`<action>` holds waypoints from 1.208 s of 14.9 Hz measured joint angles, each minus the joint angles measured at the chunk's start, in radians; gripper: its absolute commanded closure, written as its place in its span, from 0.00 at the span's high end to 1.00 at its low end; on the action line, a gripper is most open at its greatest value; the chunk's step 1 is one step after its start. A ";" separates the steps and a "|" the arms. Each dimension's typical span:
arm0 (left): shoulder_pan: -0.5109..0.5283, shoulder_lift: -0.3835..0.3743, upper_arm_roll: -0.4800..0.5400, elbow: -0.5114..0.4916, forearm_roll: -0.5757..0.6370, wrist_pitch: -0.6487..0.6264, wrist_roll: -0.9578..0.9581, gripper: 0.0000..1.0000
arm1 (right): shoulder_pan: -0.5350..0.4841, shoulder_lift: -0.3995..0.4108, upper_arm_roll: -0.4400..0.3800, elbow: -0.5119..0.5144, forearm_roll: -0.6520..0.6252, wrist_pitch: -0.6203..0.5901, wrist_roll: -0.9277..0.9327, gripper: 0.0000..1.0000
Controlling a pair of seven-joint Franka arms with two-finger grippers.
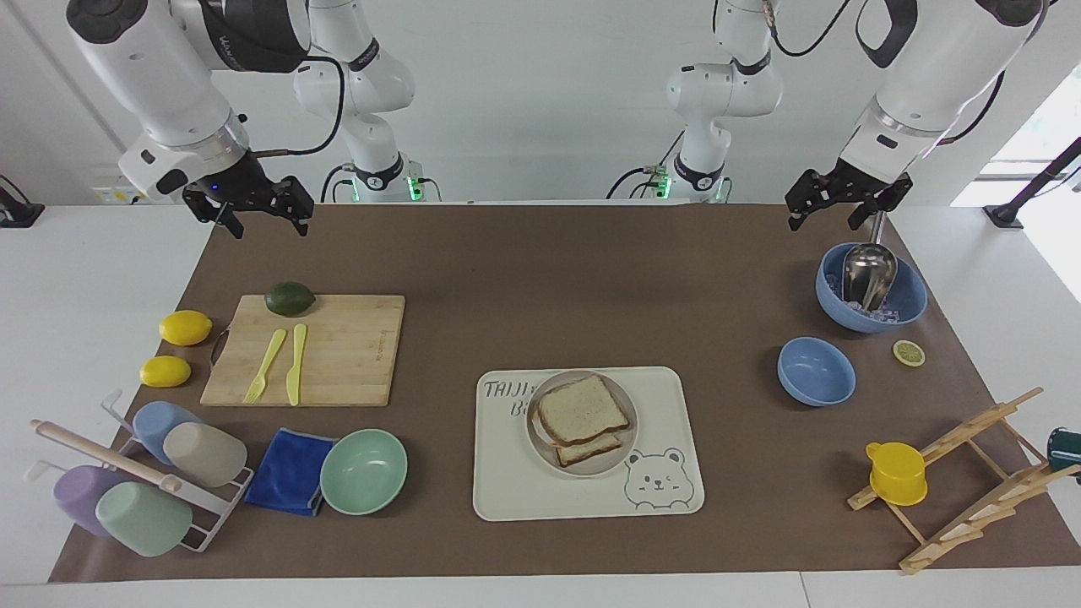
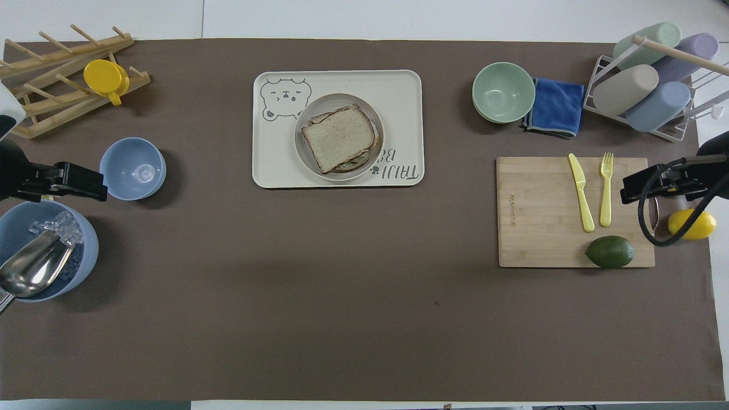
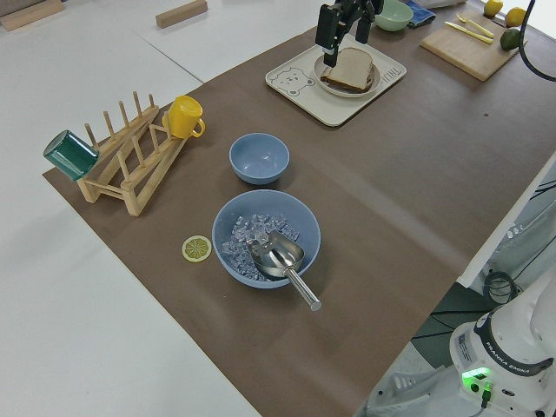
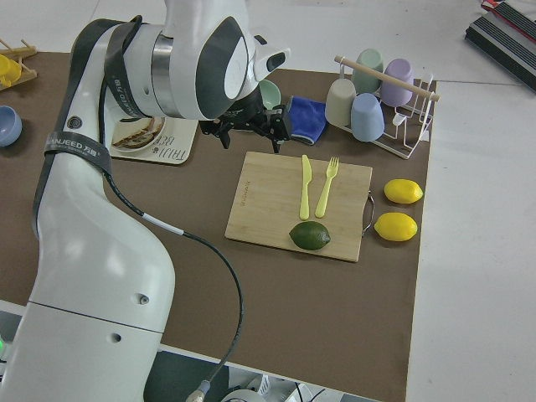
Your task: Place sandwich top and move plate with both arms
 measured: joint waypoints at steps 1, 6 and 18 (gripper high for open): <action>0.008 0.000 -0.019 0.000 0.007 -0.006 0.000 1.00 | 0.000 0.000 0.000 0.000 0.000 0.000 0.000 1.00; 0.030 0.000 -0.048 0.000 0.016 -0.011 0.000 1.00 | 0.000 0.000 0.000 0.000 0.000 0.000 0.000 1.00; 0.032 0.000 -0.049 0.004 0.005 -0.003 -0.029 1.00 | 0.000 0.000 0.000 0.000 0.000 0.000 0.000 1.00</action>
